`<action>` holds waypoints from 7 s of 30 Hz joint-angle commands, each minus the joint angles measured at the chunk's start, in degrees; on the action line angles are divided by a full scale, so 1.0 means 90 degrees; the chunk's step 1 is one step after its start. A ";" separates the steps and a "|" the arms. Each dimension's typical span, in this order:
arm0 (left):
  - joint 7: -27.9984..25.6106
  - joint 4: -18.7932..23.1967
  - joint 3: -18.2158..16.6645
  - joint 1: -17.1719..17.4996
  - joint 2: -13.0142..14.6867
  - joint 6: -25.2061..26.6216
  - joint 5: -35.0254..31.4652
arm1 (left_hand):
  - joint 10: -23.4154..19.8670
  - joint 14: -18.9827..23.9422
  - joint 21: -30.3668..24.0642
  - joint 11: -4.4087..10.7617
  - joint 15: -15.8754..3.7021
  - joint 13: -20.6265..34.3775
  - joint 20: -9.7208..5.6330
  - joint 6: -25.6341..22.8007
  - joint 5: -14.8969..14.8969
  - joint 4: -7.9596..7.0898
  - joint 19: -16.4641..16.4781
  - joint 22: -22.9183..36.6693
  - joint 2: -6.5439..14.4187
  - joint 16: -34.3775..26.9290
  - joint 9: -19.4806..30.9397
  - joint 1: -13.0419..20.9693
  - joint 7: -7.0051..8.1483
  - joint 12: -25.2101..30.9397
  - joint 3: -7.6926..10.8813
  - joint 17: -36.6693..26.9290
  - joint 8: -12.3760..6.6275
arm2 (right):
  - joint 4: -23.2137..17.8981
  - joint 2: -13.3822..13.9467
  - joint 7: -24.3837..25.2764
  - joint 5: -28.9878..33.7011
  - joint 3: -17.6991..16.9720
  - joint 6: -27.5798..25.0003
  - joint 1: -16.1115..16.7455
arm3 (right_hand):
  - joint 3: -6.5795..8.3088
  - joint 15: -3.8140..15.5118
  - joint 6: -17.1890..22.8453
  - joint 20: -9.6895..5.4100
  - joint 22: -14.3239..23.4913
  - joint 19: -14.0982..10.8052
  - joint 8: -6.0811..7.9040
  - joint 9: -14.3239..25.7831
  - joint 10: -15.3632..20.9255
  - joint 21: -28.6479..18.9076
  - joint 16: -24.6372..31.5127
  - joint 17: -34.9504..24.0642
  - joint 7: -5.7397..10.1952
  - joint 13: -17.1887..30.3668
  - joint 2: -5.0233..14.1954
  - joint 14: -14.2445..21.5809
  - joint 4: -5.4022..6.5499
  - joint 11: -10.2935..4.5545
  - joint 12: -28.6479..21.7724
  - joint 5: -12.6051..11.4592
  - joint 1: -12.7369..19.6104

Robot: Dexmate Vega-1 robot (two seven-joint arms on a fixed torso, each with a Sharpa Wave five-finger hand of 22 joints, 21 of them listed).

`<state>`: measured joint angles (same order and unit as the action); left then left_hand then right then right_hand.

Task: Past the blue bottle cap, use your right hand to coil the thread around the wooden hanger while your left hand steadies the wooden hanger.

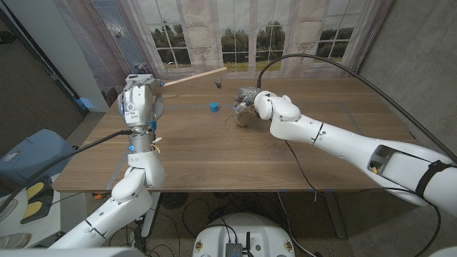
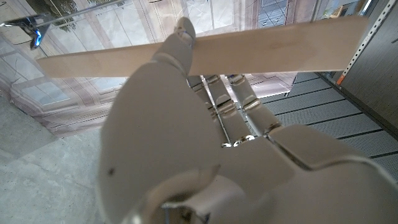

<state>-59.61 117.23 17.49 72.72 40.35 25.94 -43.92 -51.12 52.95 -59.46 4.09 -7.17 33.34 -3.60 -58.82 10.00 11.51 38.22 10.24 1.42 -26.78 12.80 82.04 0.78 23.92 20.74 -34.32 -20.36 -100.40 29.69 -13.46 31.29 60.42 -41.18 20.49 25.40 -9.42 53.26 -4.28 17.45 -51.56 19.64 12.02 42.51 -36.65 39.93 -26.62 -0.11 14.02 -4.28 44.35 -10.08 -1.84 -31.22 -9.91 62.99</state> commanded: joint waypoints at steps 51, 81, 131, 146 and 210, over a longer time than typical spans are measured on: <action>0.3430 -0.0125 -0.1386 -0.0092 0.0345 -0.2741 0.3823 | -0.0047 0.0148 -0.0321 -0.0141 -0.0244 0.0238 -0.0474 -0.0321 0.0019 -0.0180 -0.0305 0.0079 0.0577 -0.0024 0.0277 0.0665 -0.0411 -0.0127 0.0425 -0.0249 -0.0031 | 0.0862 -0.0042 0.4780 -0.1392 -0.2411 0.3745 0.1961 | -0.0283 0.2515 0.0250 -0.0789 0.0420 0.0830 -0.0282 0.0097 0.0457 -0.0888 -0.0025 -0.1942 0.0048 0.0801 0.1549 0.1611 0.0195 0.0241 -0.0107 -0.0026 0.1755; 0.4260 -0.0525 -0.0790 -0.1001 0.0667 -0.2433 0.4383 | -0.0037 0.0111 -0.0536 -0.0159 -0.0183 0.0487 -0.0590 -0.0260 0.0027 -0.0211 -0.0458 0.0070 0.0577 -0.0072 0.0471 0.0739 -0.0429 -0.0129 0.0462 -0.0437 -0.0095 | 0.1088 -0.0185 0.5041 -0.0352 -0.2134 0.4908 0.1565 | -0.0358 0.2511 0.0305 -0.0805 0.0498 0.0999 -0.0381 0.0140 0.0476 -0.1233 -0.0104 -0.2166 0.0071 0.0893 0.1543 0.1633 0.0231 0.0212 -0.0125 -0.0036 0.1777; 0.4562 -0.1046 0.0299 -0.2393 0.0571 -0.1555 0.4722 | -0.0122 0.0211 -0.0779 -0.0185 -0.0214 0.0559 -0.0724 -0.0313 0.0056 -0.0206 -0.0537 0.0040 0.0513 -0.0026 0.0474 0.0718 -0.0445 -0.0258 0.0560 -0.0476 -0.0052 | 0.1073 -0.0148 0.5266 -0.0280 -0.2457 0.7115 0.1848 | -0.0458 0.2508 0.0364 -0.0815 0.0517 0.1261 -0.0519 0.0233 0.0629 -0.1772 -0.0282 -0.2496 0.0125 0.1030 0.1519 0.1693 0.0262 0.0147 -0.0201 -0.0059 0.1783; 0.4473 -0.1167 0.0478 -0.2723 0.0378 -0.1379 0.4825 | -0.0181 0.0273 -0.0837 -0.0186 -0.0229 0.0563 -0.0759 -0.0333 0.0071 -0.0217 -0.0519 0.0031 0.0484 -0.0005 0.0473 0.0669 -0.0405 -0.0285 0.0581 -0.0457 -0.0035 | 0.1205 -0.0089 0.3504 -0.2159 -0.2755 0.8083 0.1975 | -0.0471 0.2507 0.0382 -0.0810 0.0496 0.1312 -0.0559 0.0262 0.0635 -0.1943 -0.0338 -0.2591 0.0083 0.1034 0.1513 0.1730 0.0250 0.0186 -0.0191 -0.0059 0.1806; 0.4607 0.0244 -0.0509 -0.1950 0.1003 -0.0998 0.5805 | -0.0242 0.0347 -0.0975 -0.0154 -0.0252 0.0659 -0.0787 -0.0377 0.0100 -0.0203 -0.0538 0.0007 0.0435 0.0057 0.0534 0.0604 -0.0376 -0.0431 0.0709 -0.0517 0.0047 | 0.1659 0.0681 0.0581 -0.5299 -0.3019 0.5104 0.1896 | -0.0446 0.2497 0.0379 -0.0758 0.0304 0.1621 -0.0712 0.0364 0.0557 -0.2415 -0.0565 -0.2870 -0.0017 0.1161 0.1538 0.1722 0.0253 0.0286 -0.0152 -0.0054 0.1872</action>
<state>-18.66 115.10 15.68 51.43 47.45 14.22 5.72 -53.17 54.76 -67.88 2.67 -7.19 39.17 -3.08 -61.64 10.63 13.49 33.41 9.99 2.91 -26.27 17.44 85.65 -2.27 20.09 22.76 -38.68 -20.00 -86.94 35.66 -13.10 -16.62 34.27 7.93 36.67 21.13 -9.69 56.48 2.39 20.19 -44.89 13.26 15.11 45.47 -58.12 34.86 -52.23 0.10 14.15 -5.57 44.60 -8.01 -0.51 -32.12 -10.18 64.29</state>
